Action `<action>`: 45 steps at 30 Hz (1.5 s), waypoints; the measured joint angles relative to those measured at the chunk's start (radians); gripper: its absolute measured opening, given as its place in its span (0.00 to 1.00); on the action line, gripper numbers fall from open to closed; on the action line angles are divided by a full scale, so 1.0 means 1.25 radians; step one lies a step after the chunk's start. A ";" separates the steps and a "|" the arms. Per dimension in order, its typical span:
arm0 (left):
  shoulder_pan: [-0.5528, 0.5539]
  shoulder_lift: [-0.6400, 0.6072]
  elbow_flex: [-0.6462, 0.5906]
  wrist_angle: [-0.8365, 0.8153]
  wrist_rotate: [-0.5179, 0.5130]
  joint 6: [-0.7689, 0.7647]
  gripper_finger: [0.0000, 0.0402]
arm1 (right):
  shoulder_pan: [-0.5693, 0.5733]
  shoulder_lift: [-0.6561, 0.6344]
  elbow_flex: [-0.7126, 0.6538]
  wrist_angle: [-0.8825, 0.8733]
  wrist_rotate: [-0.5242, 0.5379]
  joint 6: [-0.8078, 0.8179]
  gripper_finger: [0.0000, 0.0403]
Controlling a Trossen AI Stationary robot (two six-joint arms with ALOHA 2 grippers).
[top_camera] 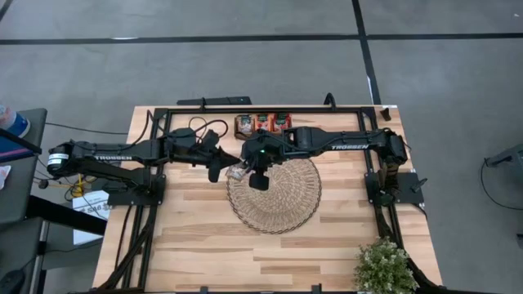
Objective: Pick & Place Tea
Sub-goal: Put the brown tea bag into the left section of the wooden organizer
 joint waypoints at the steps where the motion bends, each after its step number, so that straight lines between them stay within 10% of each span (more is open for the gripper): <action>1: 0.000 0.000 0.000 -0.006 -0.001 0.001 0.00 | 0.000 0.000 0.000 -0.001 -0.009 -0.003 0.05; 10: 0.000 0.000 0.000 -0.031 -0.110 0.092 0.00 | -0.037 -0.030 0.009 -0.206 -0.021 0.042 0.31; 17: 0.015 0.000 0.000 -0.022 -0.138 0.180 0.00 | -0.023 -0.116 -0.010 -0.328 0.030 0.009 0.30; 37: 0.260 0.161 -0.002 0.324 0.165 0.229 0.00 | 0.096 -0.602 -0.691 0.199 0.065 0.214 0.17; 45: 0.363 0.296 -0.002 0.499 0.263 0.161 0.00 | 0.184 -0.769 -0.871 0.270 0.256 0.340 0.17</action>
